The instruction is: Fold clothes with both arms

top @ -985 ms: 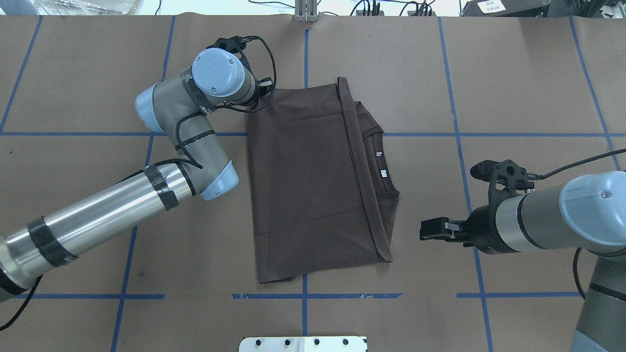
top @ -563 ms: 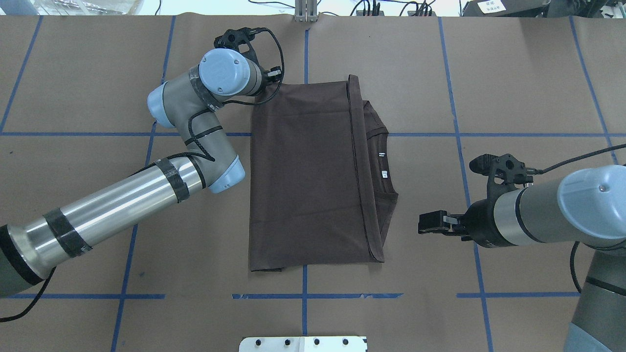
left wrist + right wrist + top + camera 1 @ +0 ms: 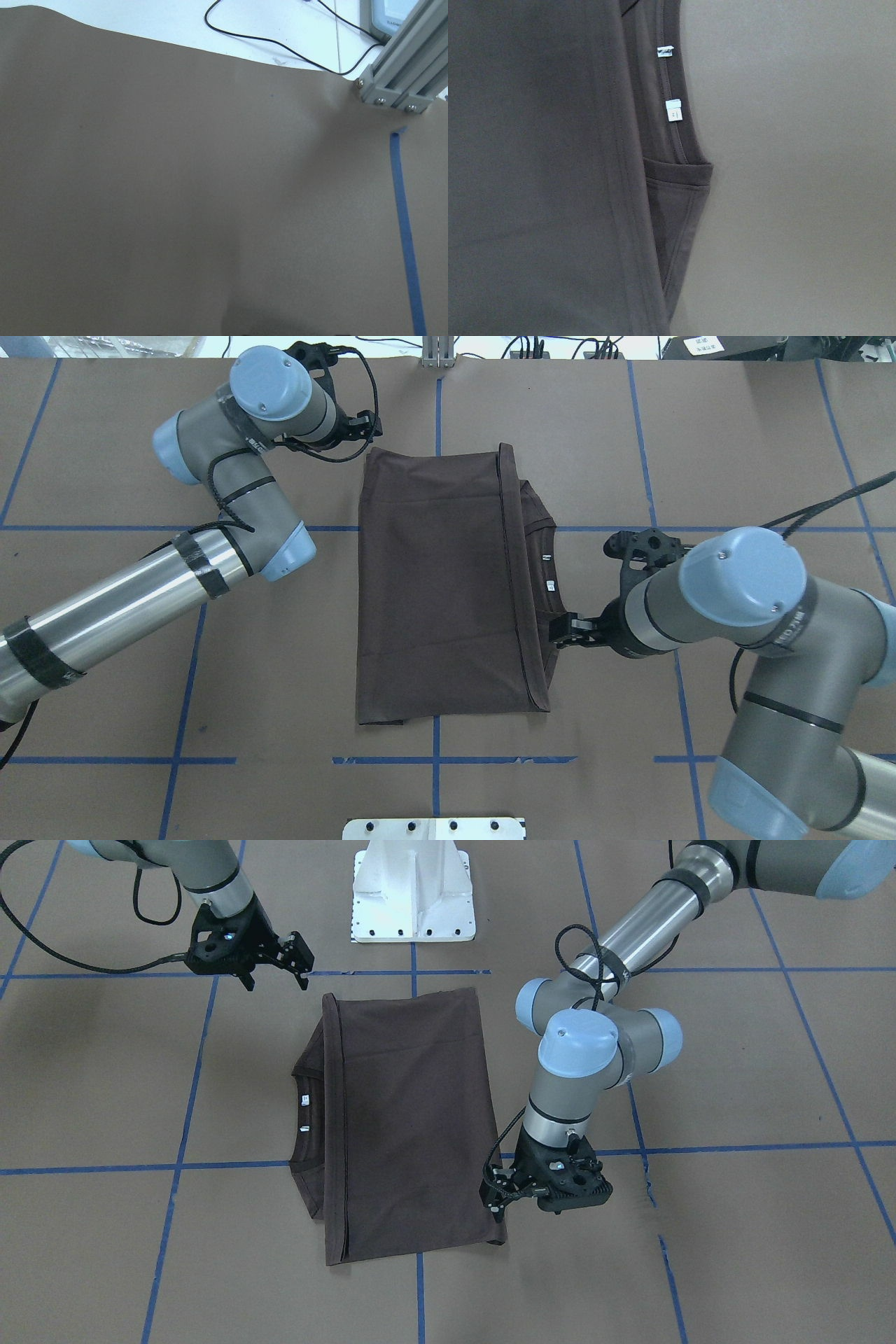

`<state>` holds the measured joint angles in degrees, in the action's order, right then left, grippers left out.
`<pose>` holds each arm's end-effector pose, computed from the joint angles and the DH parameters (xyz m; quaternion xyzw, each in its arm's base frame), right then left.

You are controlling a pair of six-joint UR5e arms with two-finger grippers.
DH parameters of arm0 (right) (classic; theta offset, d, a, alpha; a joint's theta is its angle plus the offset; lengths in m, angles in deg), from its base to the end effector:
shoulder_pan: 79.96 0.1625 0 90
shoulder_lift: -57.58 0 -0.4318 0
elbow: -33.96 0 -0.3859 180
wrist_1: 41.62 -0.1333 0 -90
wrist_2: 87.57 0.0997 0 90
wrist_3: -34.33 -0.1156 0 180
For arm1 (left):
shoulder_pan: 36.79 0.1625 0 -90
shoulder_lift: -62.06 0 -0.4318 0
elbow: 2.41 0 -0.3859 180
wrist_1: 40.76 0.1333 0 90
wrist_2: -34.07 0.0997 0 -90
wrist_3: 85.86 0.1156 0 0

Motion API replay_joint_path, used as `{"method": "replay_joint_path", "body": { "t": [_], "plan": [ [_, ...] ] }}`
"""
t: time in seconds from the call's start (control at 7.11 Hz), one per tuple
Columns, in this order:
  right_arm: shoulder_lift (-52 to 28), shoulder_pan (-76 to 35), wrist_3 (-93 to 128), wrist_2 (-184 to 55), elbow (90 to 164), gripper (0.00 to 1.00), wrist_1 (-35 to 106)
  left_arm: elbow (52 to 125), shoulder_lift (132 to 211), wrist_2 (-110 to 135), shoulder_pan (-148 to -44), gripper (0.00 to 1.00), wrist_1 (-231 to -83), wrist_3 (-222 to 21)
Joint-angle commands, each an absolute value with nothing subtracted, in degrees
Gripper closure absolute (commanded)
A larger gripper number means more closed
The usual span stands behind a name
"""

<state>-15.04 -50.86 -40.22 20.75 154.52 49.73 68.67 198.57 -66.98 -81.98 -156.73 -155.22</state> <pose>-0.4210 -0.3453 0.2911 0.0127 -0.4167 0.0452 0.9078 0.4890 -0.6500 0.2681 0.1715 0.4232 -0.1465 0.8775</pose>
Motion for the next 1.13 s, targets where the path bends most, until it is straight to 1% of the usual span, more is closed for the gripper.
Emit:
{"method": "replay_joint_path", "body": {
  "t": [0.0,0.14,0.28,0.7,0.98],
  "plan": [
    [-7.74,-54.89,-35.3,18.0,148.24,0.0,54.97,86.98,191.81,-71.12,-82.14,0.0,-142.24,-151.98],
    [-7.64,-58.22,-32.06,14.07,147.35,0.0,55.06,92.72,188.91,-71.22,-81.88,0.0,-139.57,-151.87],
    [-7.72,-59.3,-31.16,13.51,146.64,0.0,55.06,95.12,187.93,-71.22,-81.79,0.0,-138.85,-151.87],
    [-6.93,-59.49,-28.17,13.15,142.69,0.0,54.88,95.5,187.83,-71.4,-81.7,0.0,-138.05,-151.96],
    [-6.84,-59.49,-27.9,13.41,141.45,0.0,54.71,95.5,187.83,-71.4,-81.7,0.0,-138.05,-151.96]
  ]
}}
